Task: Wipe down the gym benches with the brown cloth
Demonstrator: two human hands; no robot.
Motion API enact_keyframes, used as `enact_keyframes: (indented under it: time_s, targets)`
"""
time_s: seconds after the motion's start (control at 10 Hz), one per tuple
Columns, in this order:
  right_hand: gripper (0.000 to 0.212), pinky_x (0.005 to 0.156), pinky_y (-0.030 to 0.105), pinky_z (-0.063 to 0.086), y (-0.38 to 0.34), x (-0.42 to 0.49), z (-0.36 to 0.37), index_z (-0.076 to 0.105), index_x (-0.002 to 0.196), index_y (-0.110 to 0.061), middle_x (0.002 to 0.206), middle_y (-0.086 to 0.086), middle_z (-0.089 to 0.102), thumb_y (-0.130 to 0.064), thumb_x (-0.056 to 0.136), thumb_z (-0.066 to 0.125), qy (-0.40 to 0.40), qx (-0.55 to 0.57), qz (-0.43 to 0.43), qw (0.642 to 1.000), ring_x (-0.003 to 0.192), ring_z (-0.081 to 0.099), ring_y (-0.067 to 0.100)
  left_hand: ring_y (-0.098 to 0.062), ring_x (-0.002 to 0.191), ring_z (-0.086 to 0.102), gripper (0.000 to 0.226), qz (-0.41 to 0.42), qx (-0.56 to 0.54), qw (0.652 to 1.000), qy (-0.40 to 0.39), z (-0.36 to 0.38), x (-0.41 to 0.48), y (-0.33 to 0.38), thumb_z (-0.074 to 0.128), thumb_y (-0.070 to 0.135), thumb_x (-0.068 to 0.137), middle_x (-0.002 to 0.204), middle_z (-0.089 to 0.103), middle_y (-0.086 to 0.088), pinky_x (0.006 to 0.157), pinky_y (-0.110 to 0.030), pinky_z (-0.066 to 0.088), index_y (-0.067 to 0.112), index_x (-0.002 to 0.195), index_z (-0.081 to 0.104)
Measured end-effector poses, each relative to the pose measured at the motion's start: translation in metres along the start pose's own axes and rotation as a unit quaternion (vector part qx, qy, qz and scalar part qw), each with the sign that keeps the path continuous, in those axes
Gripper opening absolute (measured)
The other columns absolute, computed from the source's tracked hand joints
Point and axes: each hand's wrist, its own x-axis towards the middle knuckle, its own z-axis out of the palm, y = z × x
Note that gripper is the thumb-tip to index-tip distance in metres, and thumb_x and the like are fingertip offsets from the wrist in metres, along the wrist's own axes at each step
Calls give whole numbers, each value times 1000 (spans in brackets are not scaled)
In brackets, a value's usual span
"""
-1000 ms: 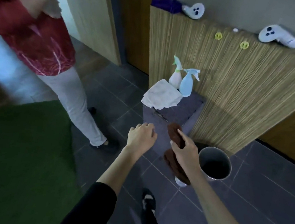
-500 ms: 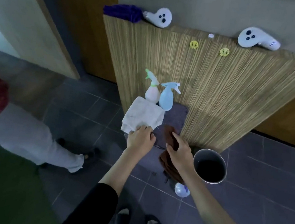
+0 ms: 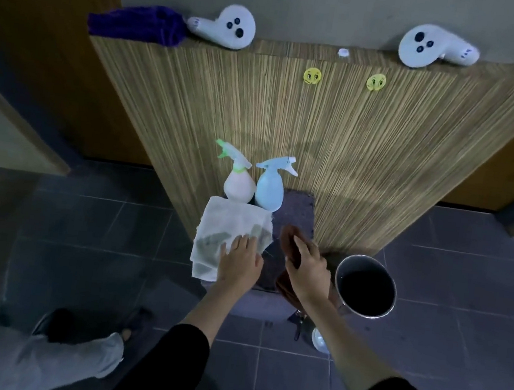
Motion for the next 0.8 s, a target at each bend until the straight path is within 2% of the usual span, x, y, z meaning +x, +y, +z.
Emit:
enact_keyframes:
  time_s: [0.1,0.2,0.3,0.4,0.5,0.6,0.7,0.8]
  targets:
    - [55,98,50,39,4,29,23,29,147,-33,152,0,31,-35,95,49,-6,-36,1,999,129,38,34,-18,144,12,52,-8,-6,1000,-15,31,22,-8,28,30,101,156,19,-3,116,-47,9,14,149,19]
    - [57,99,51,37,9,56,45,25,148,-34,152,2,29,-35,96,47,1,-69,-6,998,129,37,35,-18,146,4,53,1,-9,1000,12,58,43,-14,29,29,101,158,13,-2,115,-50,1,14,150,16]
    - [58,102,53,33,13,79,67,22,149,-34,155,3,23,-36,97,47,0,-90,-20,996,133,32,37,-18,146,4,55,2,11,999,36,84,64,-23,30,29,100,158,10,-2,115,-50,-1,14,150,14]
    - [61,108,56,26,16,88,85,14,151,-35,160,4,11,-41,98,42,-27,-106,-19,994,142,18,37,-20,140,30,54,0,38,998,52,98,73,-29,34,30,93,151,34,-5,112,-54,16,10,143,37]
    - [63,113,55,14,22,94,98,4,152,-37,161,4,0,-48,98,36,-27,-124,-26,992,146,1,35,-22,130,46,58,12,51,997,55,112,80,-33,30,33,85,140,50,-7,108,-53,19,8,133,52]
    - [64,115,53,5,30,84,103,1,152,-37,161,1,-4,-50,98,33,-22,-148,-49,988,146,-5,35,-23,128,48,58,27,63,996,60,117,74,-36,30,33,85,138,51,-7,107,-50,16,9,132,53]
    - [57,113,56,17,37,71,91,20,151,-33,160,2,14,-46,97,33,8,-142,-81,987,145,14,37,-23,128,47,56,42,54,995,68,109,67,-42,32,33,85,137,52,-7,105,-49,21,10,130,55]
    - [53,106,51,28,73,6,98,47,140,-27,146,6,45,-42,92,32,58,-115,-131,983,133,39,33,-22,131,36,55,102,10,991,88,121,15,-52,33,32,87,140,50,-8,105,-45,19,9,132,54]
